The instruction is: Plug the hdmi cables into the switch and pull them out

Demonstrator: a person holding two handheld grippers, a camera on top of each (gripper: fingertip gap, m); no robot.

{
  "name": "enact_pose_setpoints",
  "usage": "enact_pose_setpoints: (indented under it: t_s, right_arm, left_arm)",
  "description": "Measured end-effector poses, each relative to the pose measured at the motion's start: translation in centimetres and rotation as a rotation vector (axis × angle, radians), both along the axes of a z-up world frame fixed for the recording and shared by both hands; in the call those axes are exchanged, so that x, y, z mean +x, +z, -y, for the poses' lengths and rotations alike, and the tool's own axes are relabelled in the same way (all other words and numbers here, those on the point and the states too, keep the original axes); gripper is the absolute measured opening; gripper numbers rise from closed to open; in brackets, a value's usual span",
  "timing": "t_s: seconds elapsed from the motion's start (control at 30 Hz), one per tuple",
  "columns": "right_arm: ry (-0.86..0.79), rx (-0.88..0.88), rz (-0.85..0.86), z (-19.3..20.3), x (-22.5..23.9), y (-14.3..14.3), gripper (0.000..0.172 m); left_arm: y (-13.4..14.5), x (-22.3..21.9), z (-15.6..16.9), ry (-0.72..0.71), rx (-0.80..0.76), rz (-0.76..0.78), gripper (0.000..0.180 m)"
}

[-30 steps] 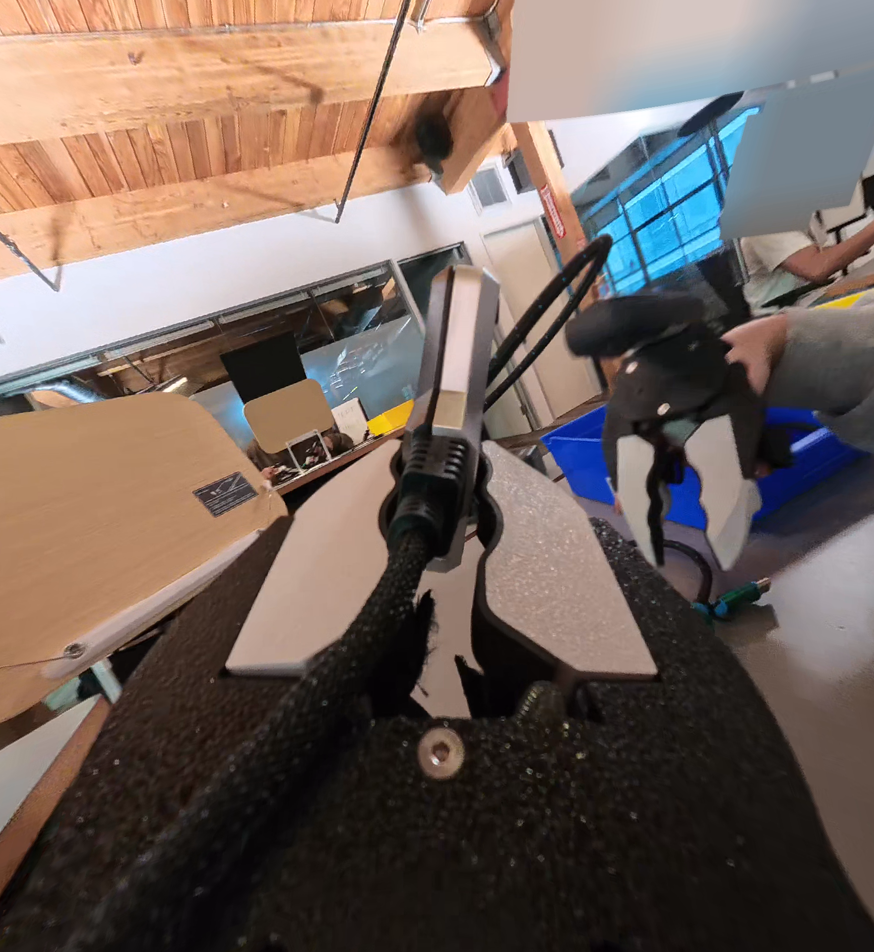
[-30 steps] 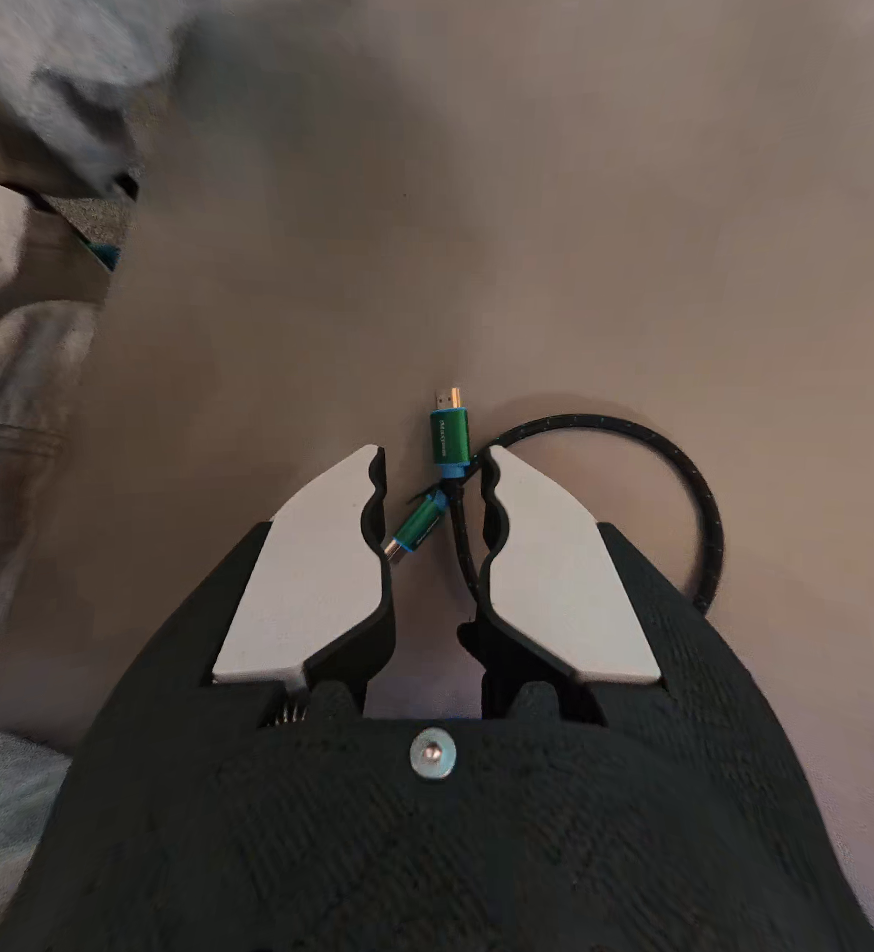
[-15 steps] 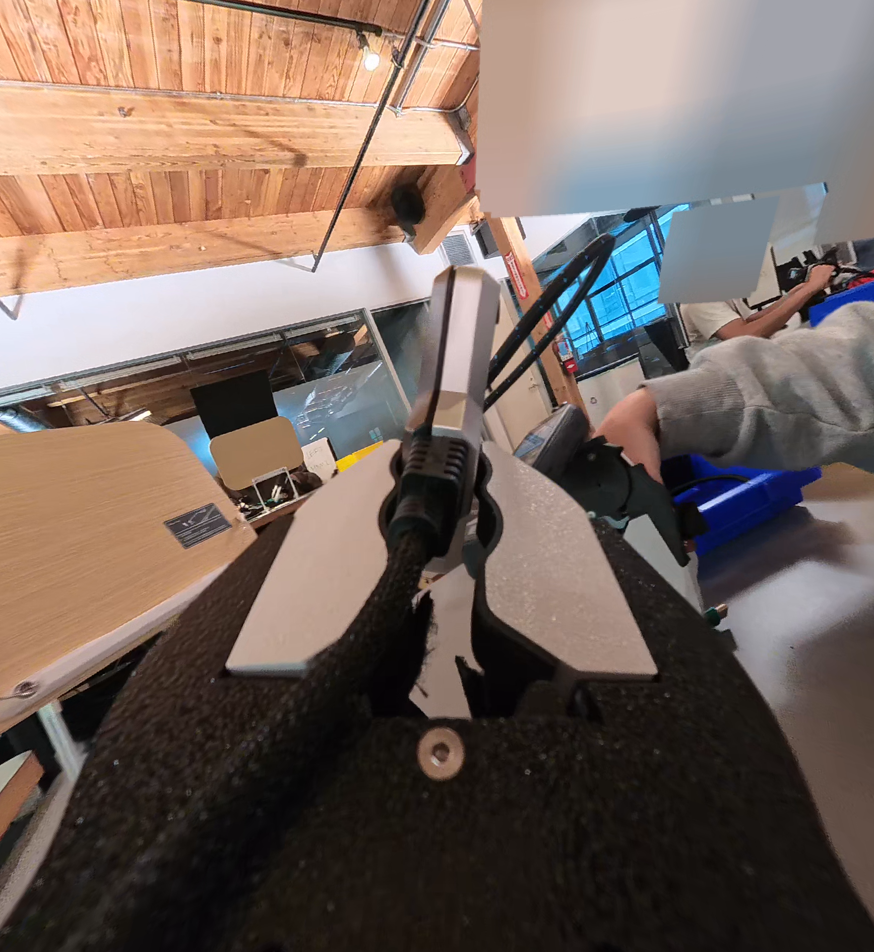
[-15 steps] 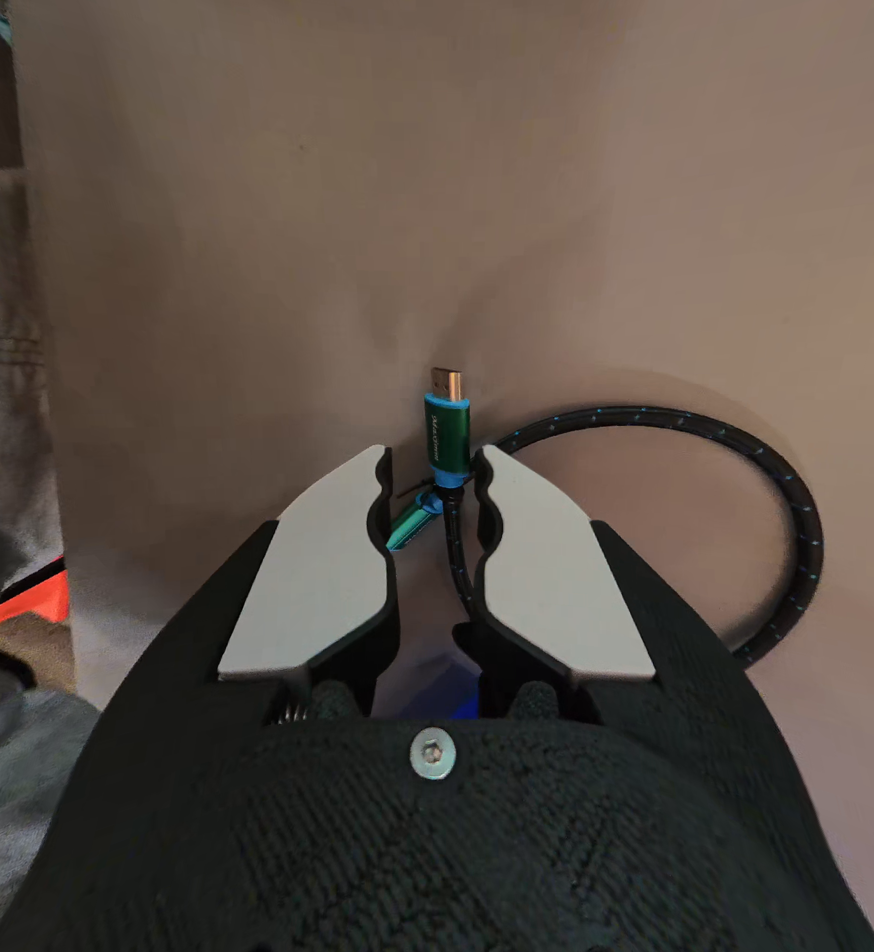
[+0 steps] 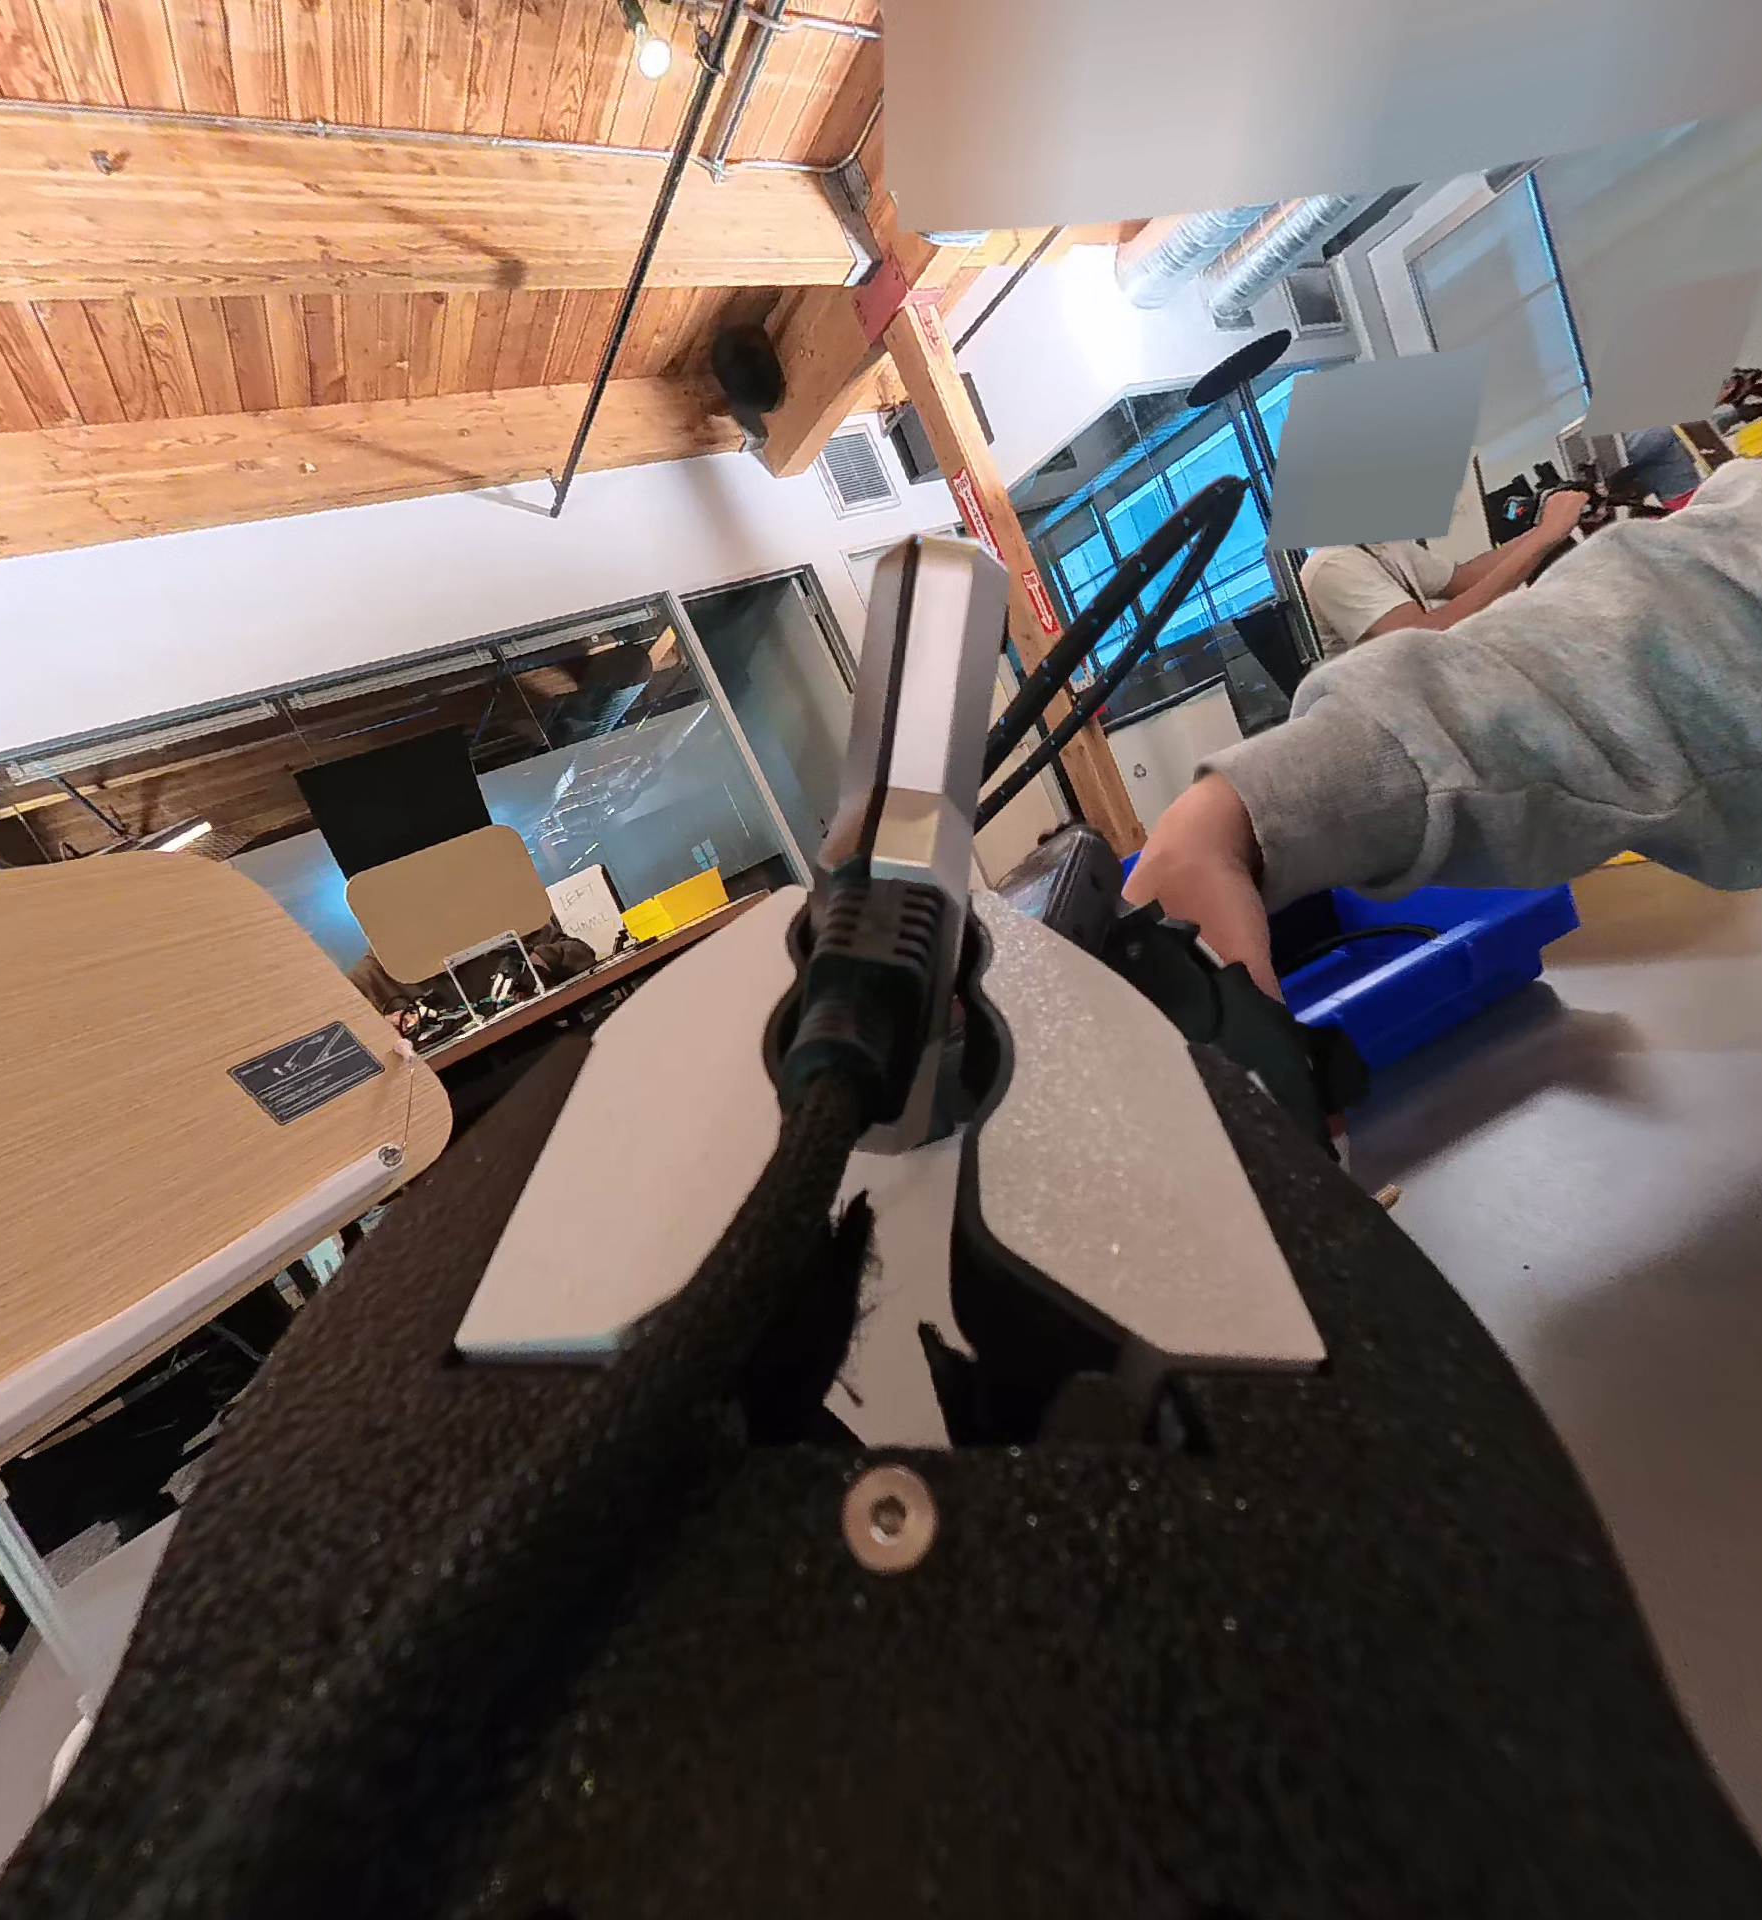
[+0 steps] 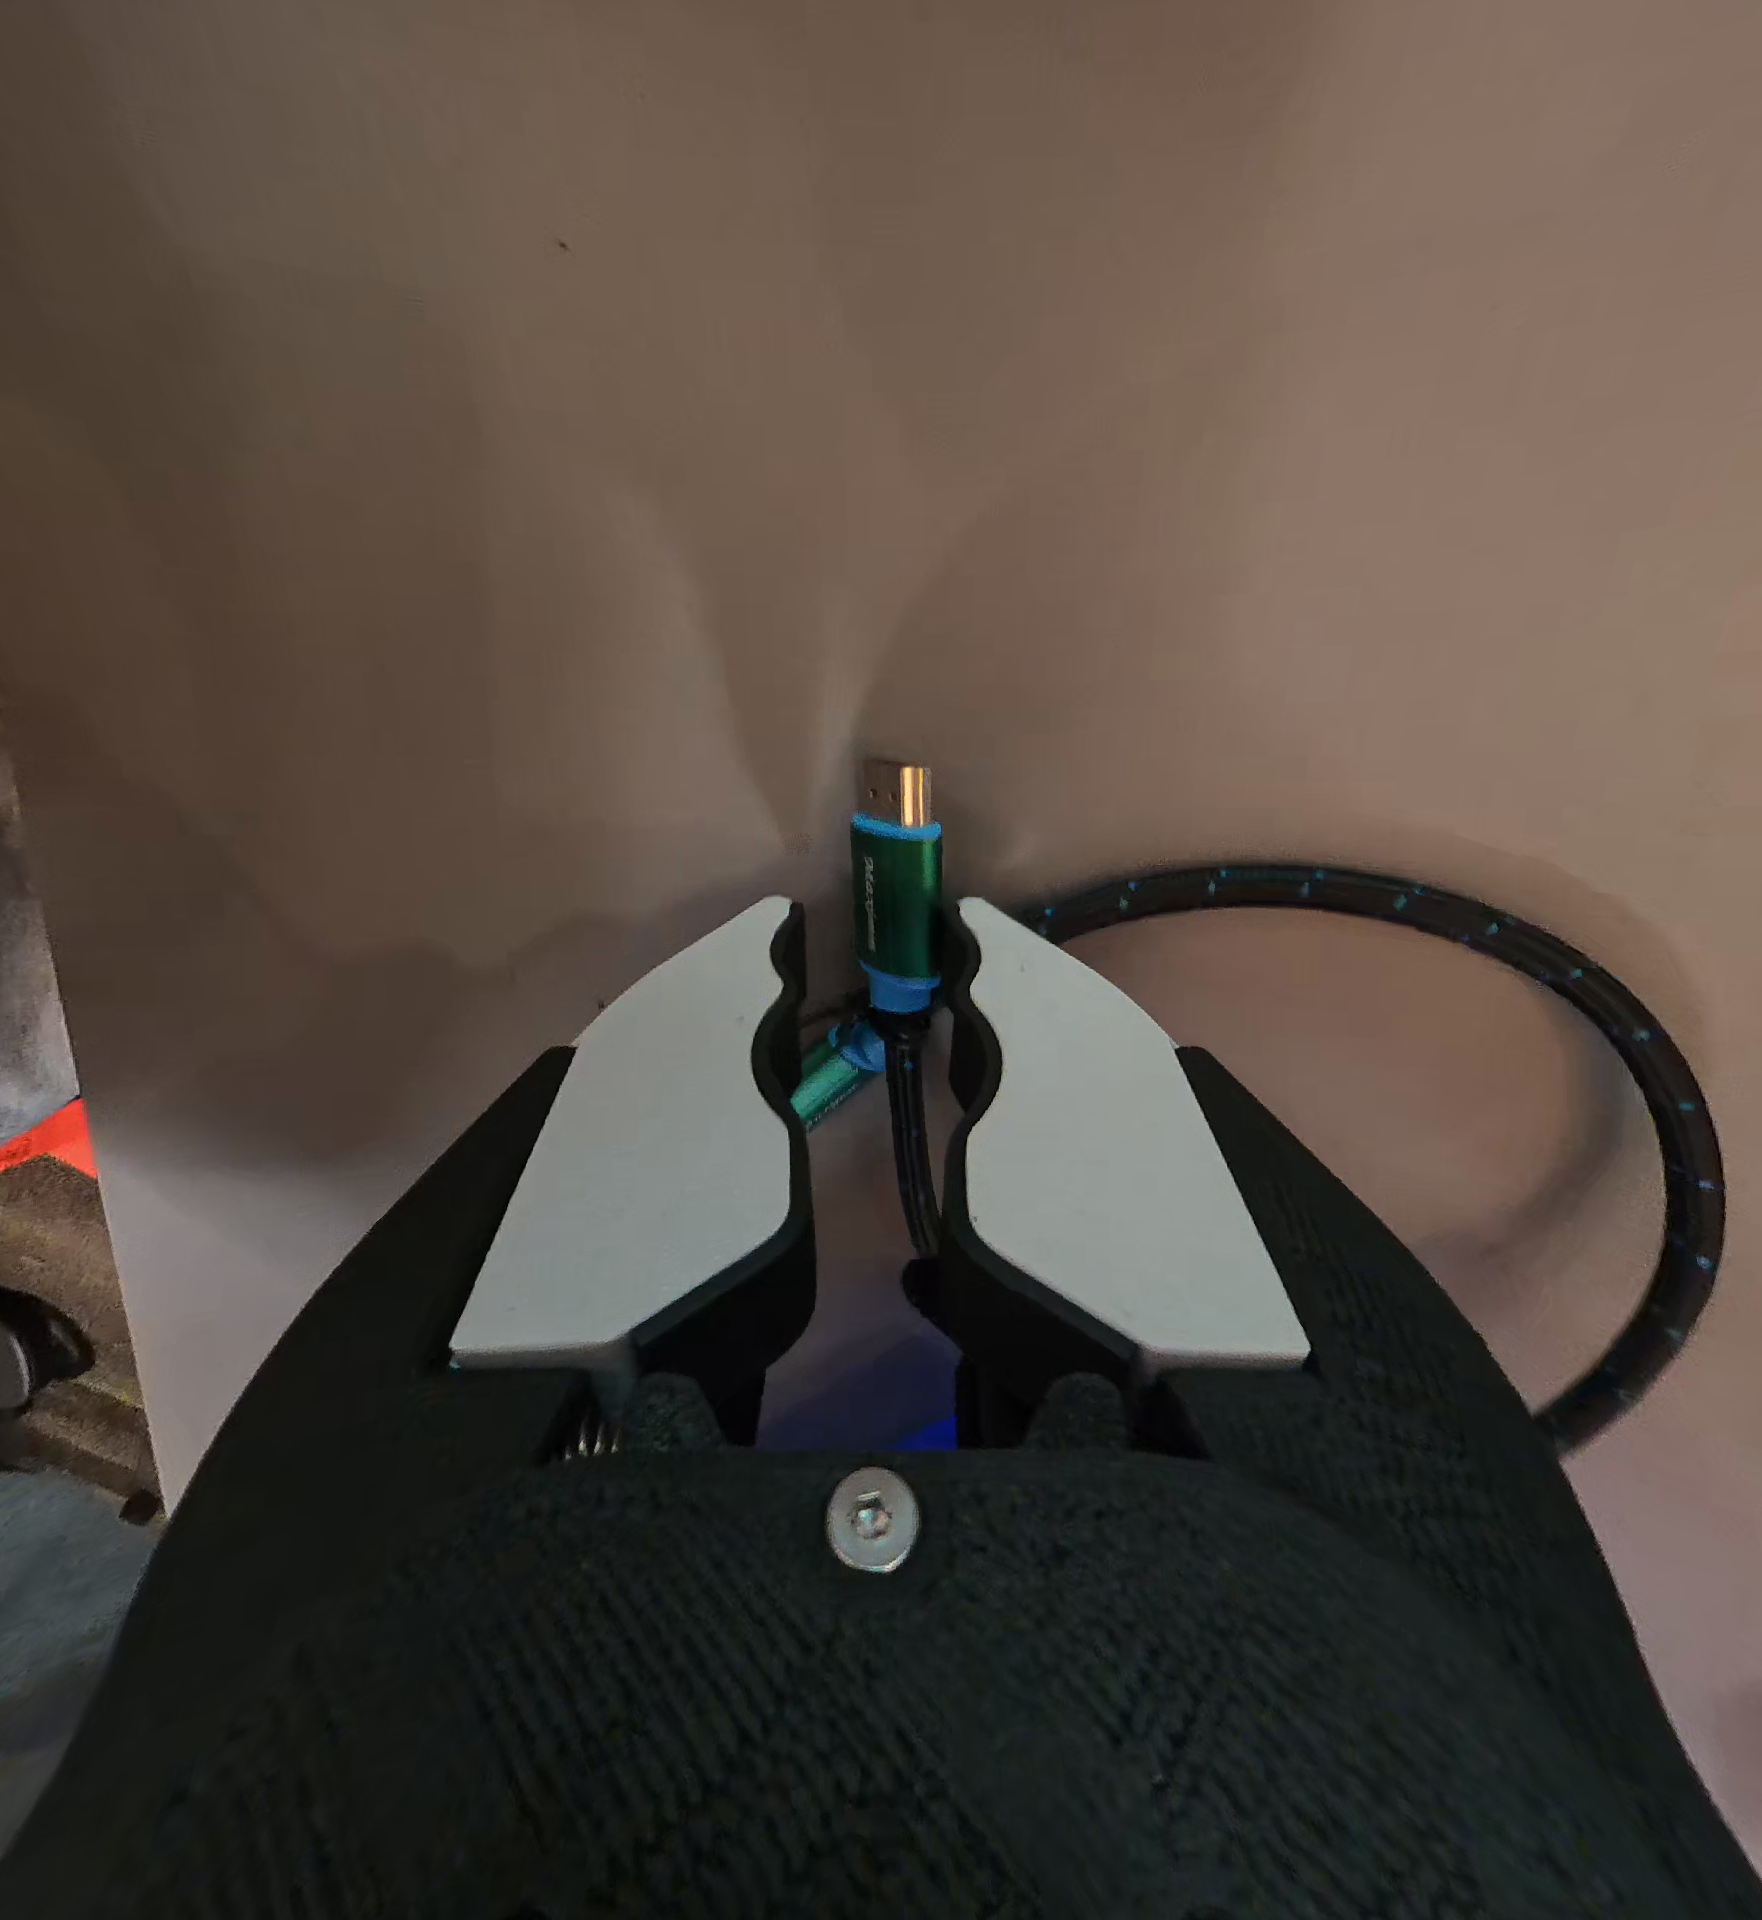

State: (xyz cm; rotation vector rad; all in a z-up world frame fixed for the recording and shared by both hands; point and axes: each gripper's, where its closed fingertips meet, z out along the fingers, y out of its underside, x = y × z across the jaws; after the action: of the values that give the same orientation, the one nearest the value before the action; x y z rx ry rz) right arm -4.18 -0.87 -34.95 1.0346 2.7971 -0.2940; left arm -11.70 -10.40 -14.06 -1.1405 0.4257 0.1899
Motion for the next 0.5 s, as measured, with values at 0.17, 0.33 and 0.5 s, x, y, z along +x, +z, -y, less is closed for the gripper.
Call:
enact_pose_setpoints:
  t_s: [0.17,0.33,0.5]
  right_arm:
    - [0.003,0.027,-0.065,0.0,-0.8,-0.2,0.014]
    - [0.031,0.115,-0.476,-1.1,-3.6,4.3,0.013]
    - [0.073,0.295,-1.064,-1.8,-5.1,13.0,0.013]
  left_arm:
    - [0.2,-0.1,0.2,0.016,0.002,-0.012,0.024]
    - [1.4,-1.7,1.2,0.071,0.052,0.061,0.023]
    - [2.5,-2.6,2.3,0.098,0.133,0.120,0.023]
